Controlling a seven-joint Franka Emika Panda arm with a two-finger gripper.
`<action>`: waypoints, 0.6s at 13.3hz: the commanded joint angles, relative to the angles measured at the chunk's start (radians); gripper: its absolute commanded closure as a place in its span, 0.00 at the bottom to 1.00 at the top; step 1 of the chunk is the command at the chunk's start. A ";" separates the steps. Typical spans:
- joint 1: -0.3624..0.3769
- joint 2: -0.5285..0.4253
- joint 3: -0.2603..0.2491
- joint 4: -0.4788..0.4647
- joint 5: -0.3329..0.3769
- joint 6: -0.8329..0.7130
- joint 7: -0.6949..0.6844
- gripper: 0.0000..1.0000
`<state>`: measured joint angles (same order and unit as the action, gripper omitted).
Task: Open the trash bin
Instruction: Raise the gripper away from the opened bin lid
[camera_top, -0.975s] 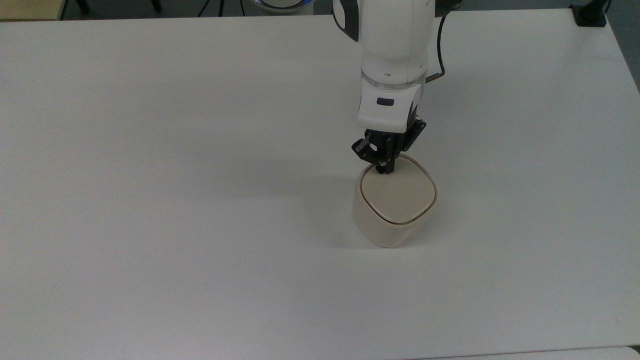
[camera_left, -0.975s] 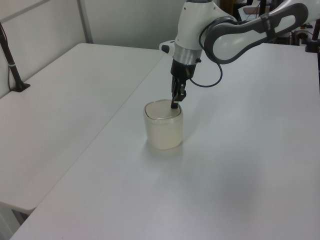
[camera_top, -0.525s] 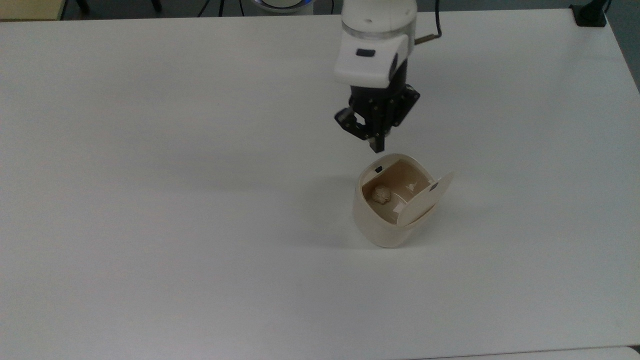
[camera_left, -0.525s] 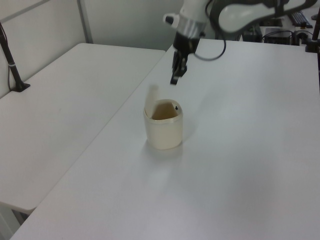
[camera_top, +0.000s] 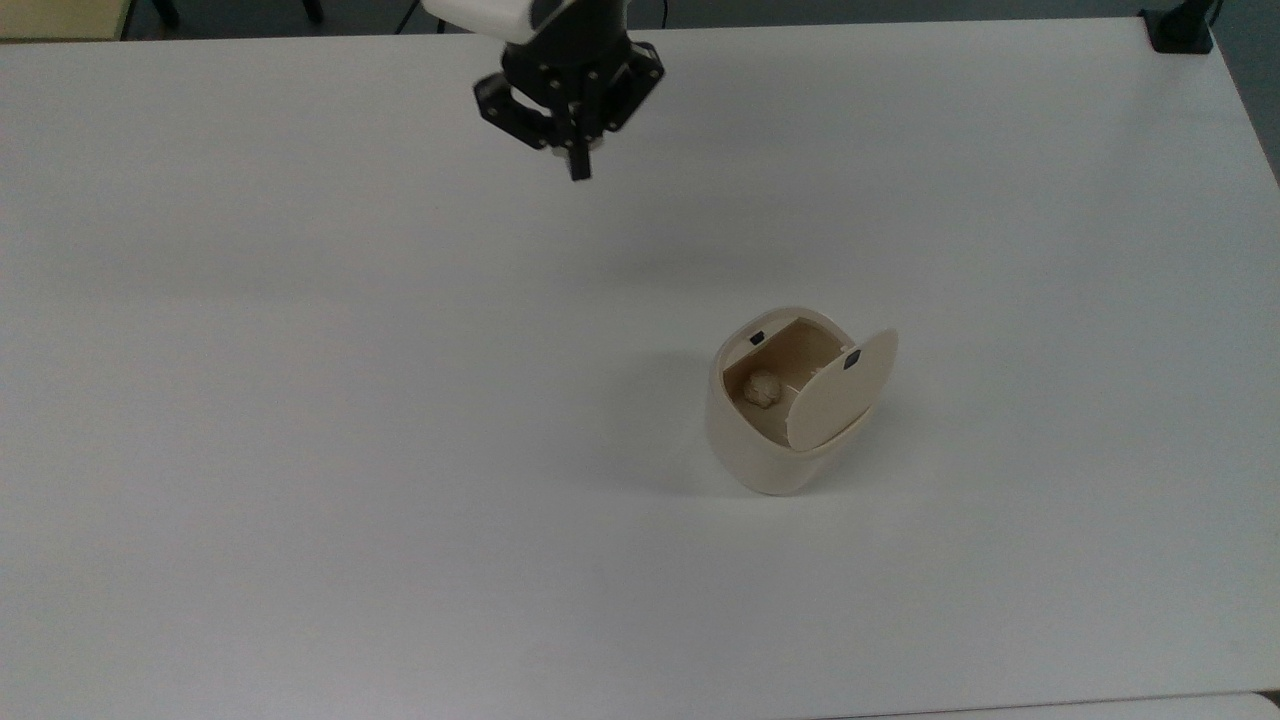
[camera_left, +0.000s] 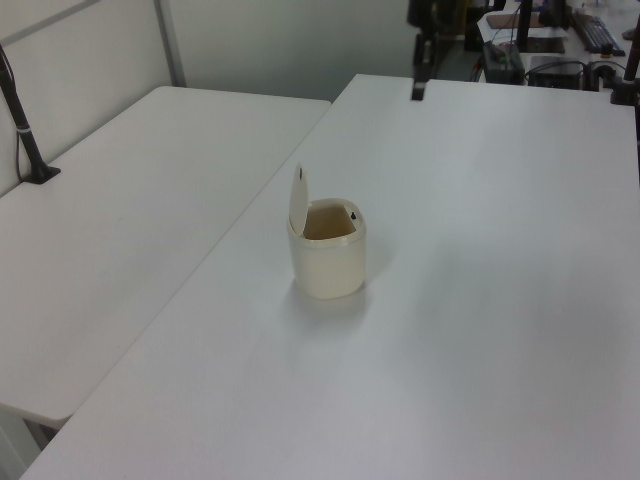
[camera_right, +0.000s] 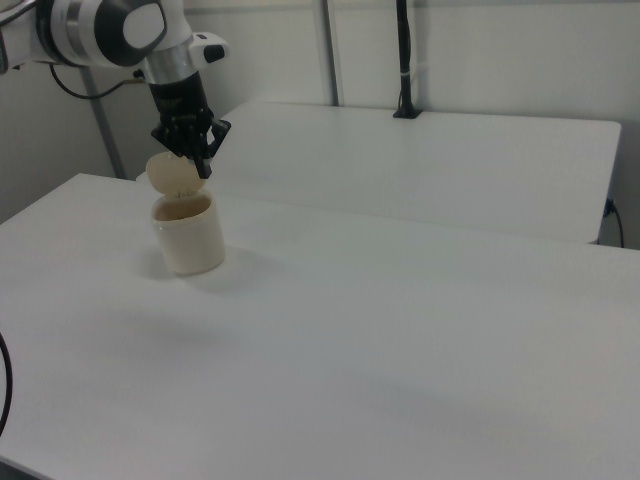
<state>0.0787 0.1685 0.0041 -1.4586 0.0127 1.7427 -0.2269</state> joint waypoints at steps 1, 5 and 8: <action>-0.033 -0.089 -0.001 -0.065 -0.081 -0.112 0.081 1.00; -0.059 -0.116 -0.003 -0.065 -0.083 -0.195 0.103 0.91; -0.066 -0.132 -0.006 -0.063 -0.083 -0.207 0.104 0.29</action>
<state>0.0156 0.0791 -0.0002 -1.4831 -0.0578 1.5454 -0.1450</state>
